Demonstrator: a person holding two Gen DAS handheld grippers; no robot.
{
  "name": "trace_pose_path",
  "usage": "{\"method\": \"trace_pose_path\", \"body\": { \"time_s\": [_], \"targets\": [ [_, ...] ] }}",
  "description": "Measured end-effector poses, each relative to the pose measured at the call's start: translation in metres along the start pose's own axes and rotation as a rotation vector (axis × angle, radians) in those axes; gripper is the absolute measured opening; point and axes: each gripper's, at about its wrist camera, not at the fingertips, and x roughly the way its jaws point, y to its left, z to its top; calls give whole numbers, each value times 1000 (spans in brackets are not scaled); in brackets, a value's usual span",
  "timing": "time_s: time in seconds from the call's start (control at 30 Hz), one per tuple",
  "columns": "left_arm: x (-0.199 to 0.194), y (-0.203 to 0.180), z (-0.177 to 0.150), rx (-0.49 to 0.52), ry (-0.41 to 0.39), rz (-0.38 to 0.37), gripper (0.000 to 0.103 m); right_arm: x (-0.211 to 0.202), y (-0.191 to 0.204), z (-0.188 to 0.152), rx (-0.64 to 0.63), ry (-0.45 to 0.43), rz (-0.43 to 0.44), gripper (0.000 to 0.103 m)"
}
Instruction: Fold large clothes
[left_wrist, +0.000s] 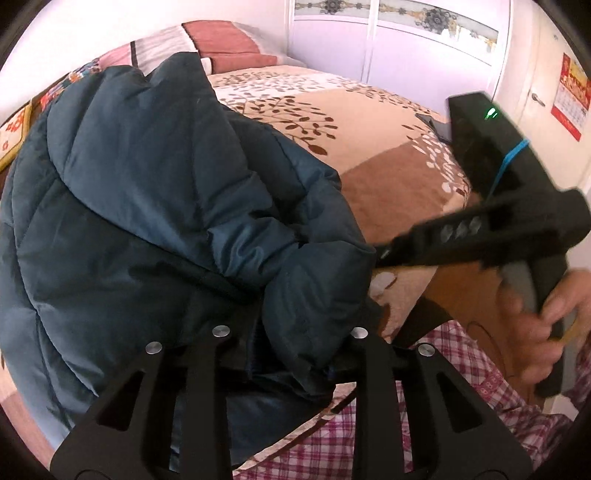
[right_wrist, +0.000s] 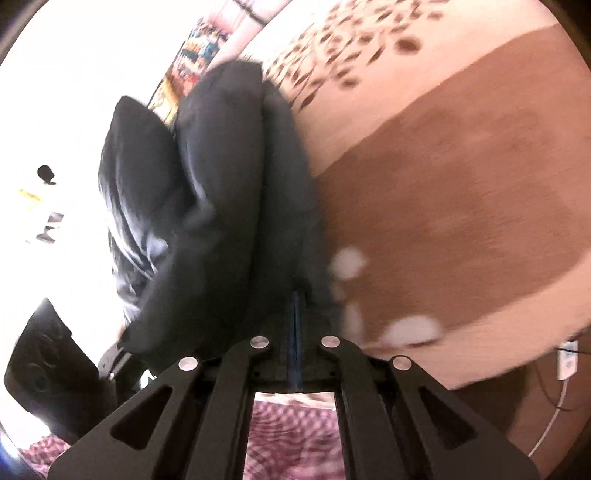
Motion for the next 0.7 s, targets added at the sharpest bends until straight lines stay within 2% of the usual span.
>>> {"method": "trace_pose_path", "body": {
  "time_s": [0.07,0.13,0.2,0.3,0.37,0.47,0.53,0.63,0.7],
  "targets": [
    [-1,2,0,-18,3,-13,26,-19,-2,5,-4,-42,-60,2],
    [-3,3,0,-28,8,-27,28,-35,1,12,-10,-77,-64,2],
    [-5,6,3,-40,14,-52,36,-50,19,20,-45,-115,-67,2],
    [-10,5,3,-60,17,-94,50,-64,56,37,-107,-144,-3,2],
    [-15,1,3,-53,19,-114,61,-59,94,46,-173,-107,58,2],
    [-28,-1,0,-54,16,-149,61,-29,132,65,-241,-14,100,2],
    [-36,2,1,-73,15,-191,61,-8,155,71,-285,39,78,2],
    [-52,9,-4,-86,11,-231,61,21,166,73,-322,134,44,2],
    [-63,13,-7,-97,7,-257,61,35,166,71,-370,147,-59,0]
  ]
}}
